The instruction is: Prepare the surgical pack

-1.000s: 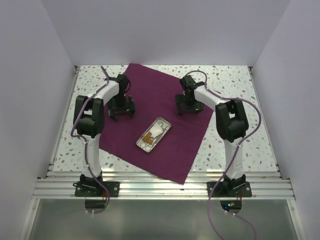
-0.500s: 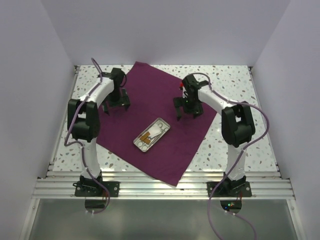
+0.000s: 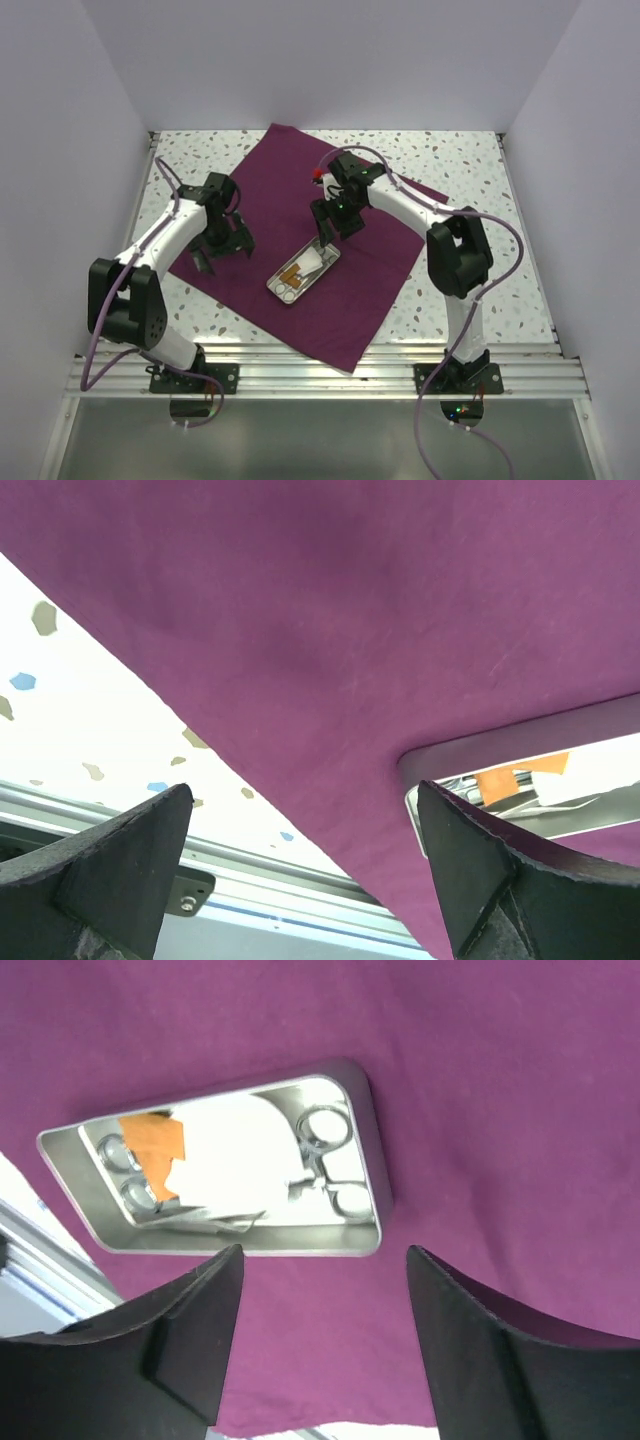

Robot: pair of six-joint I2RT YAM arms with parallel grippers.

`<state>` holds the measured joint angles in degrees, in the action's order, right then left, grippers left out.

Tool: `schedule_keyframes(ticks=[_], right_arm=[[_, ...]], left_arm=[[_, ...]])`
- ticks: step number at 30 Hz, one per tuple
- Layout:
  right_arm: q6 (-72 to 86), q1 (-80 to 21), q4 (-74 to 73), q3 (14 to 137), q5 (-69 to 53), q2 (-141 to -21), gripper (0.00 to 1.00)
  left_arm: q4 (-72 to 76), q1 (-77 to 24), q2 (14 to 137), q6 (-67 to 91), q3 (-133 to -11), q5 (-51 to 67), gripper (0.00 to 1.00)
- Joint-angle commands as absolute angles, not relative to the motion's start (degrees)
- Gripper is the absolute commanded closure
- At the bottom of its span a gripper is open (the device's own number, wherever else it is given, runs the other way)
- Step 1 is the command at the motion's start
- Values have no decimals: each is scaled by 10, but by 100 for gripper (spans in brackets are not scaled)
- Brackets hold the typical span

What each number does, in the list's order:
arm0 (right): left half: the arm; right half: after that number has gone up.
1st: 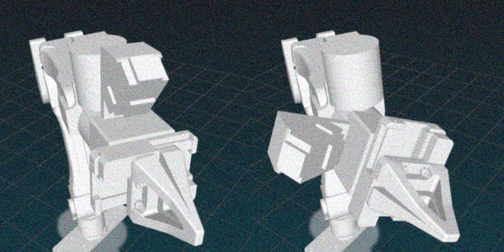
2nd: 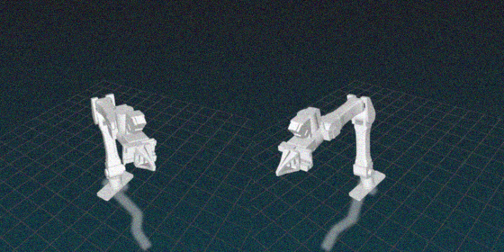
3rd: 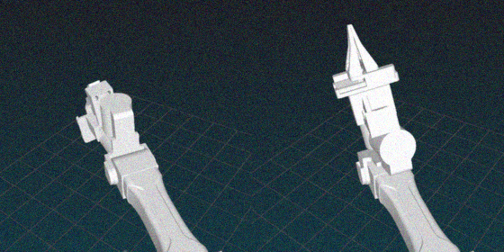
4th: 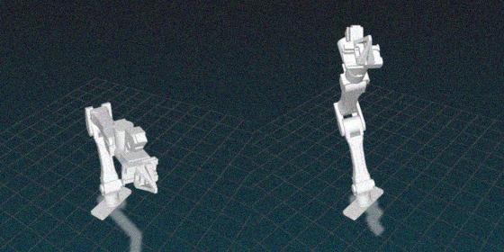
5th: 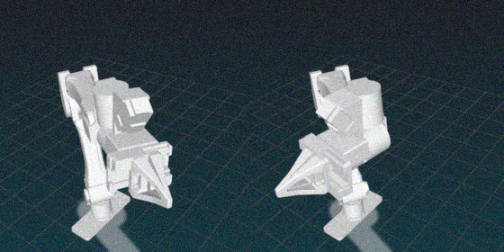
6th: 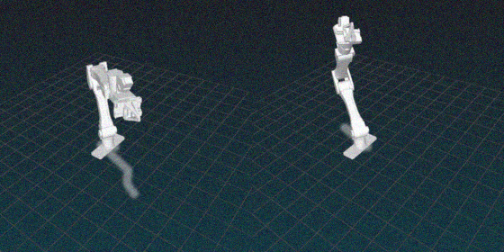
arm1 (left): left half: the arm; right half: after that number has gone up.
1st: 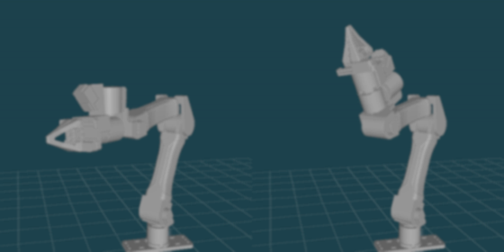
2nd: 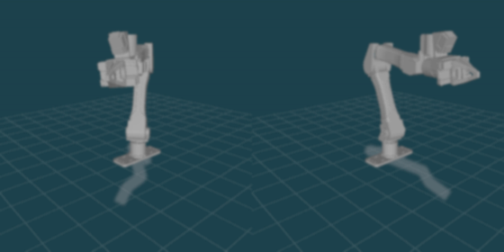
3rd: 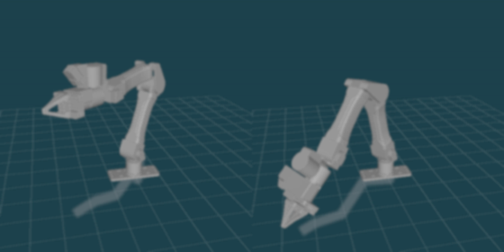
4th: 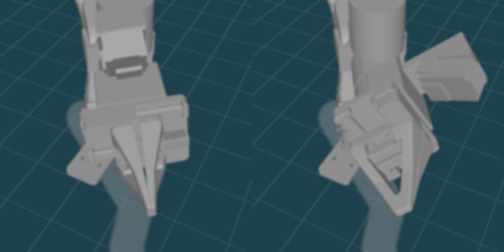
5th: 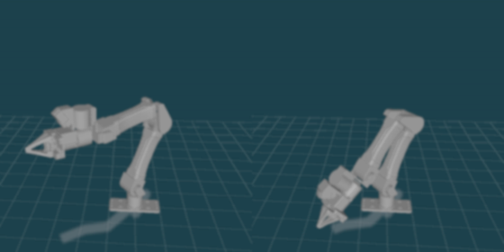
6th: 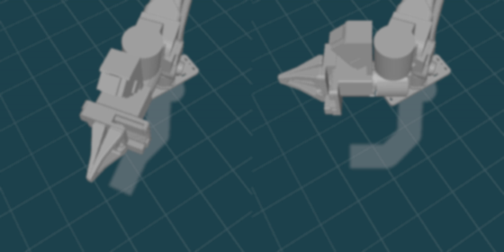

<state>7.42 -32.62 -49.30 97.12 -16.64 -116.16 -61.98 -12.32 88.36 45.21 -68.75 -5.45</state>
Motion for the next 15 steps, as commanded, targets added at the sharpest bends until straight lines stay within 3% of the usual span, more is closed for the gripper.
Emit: schedule_keyframes(ticks=[1, 9, 15], right_arm=[[59, -323, -493, 1006, -171, -1190, 33], [64, -331, -492, 1015, -155, -1226, 46], [76, -340, -483, 1001, -142, -1230, 51]], left_arm=[[-618, -133, 853, 480, -678, -36, 2], [-634, -134, 805, 488, -682, -25, 2], [-637, -134, 801, 486, -690, -23, 2]])
